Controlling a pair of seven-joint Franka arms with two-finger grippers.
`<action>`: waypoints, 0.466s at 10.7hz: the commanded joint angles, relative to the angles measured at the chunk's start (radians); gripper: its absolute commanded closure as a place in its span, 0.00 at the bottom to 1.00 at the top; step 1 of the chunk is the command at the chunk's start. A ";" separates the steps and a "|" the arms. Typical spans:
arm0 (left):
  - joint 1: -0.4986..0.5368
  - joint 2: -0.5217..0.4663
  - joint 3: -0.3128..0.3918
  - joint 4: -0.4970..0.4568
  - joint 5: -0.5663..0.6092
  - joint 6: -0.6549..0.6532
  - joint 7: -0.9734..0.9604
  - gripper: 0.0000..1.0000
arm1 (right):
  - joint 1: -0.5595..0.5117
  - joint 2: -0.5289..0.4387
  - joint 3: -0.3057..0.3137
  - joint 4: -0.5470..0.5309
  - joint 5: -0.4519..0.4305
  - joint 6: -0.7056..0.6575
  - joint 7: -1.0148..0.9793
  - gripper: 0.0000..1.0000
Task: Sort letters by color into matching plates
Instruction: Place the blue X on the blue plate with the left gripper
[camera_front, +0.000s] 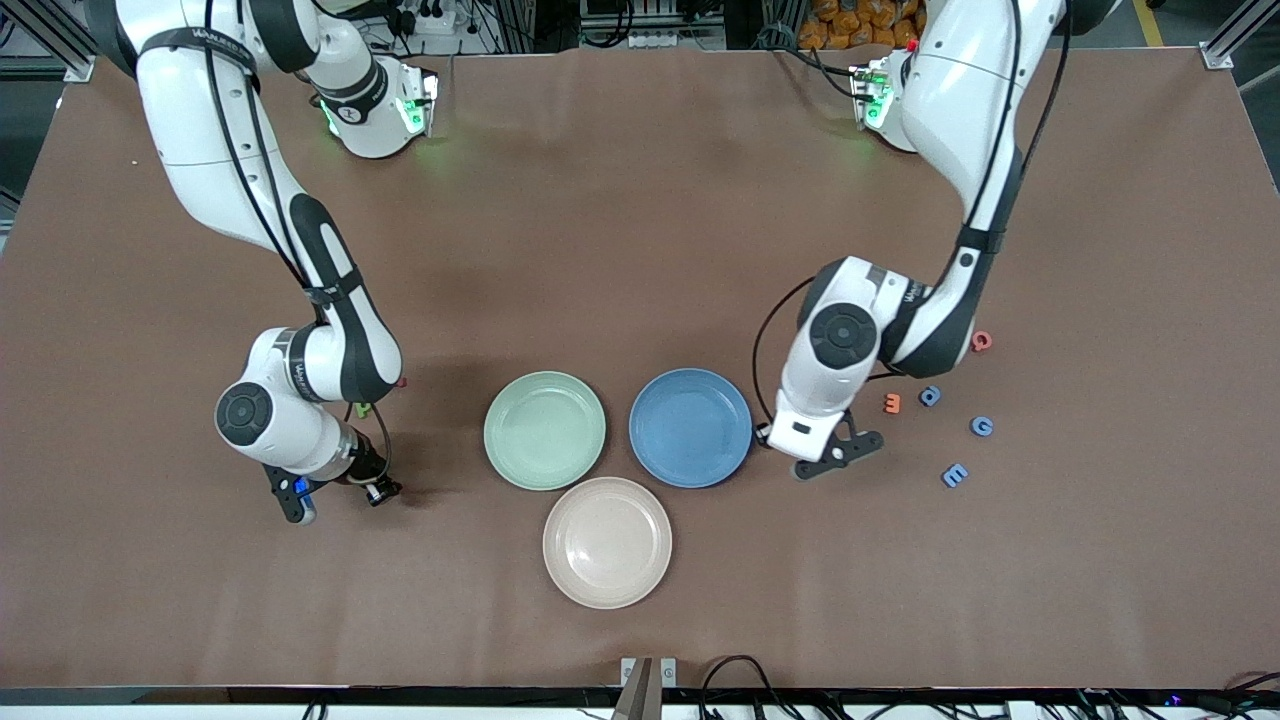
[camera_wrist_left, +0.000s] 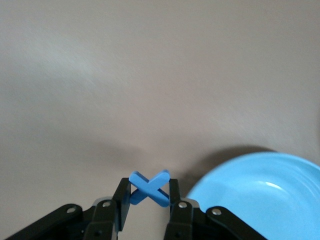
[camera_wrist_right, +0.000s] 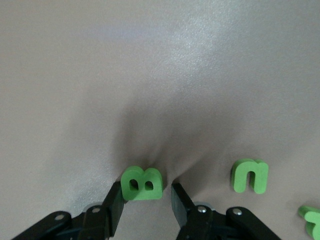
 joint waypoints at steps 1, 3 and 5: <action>-0.047 -0.004 -0.003 0.007 -0.005 -0.005 -0.064 1.00 | 0.012 0.024 -0.007 0.011 0.010 0.013 0.008 0.65; -0.050 0.009 -0.041 0.028 -0.031 0.002 -0.065 1.00 | 0.012 0.025 -0.007 0.009 0.008 0.025 0.007 0.68; -0.050 0.025 -0.072 0.051 -0.034 0.007 -0.065 1.00 | 0.012 0.028 -0.007 0.009 0.008 0.036 0.007 0.69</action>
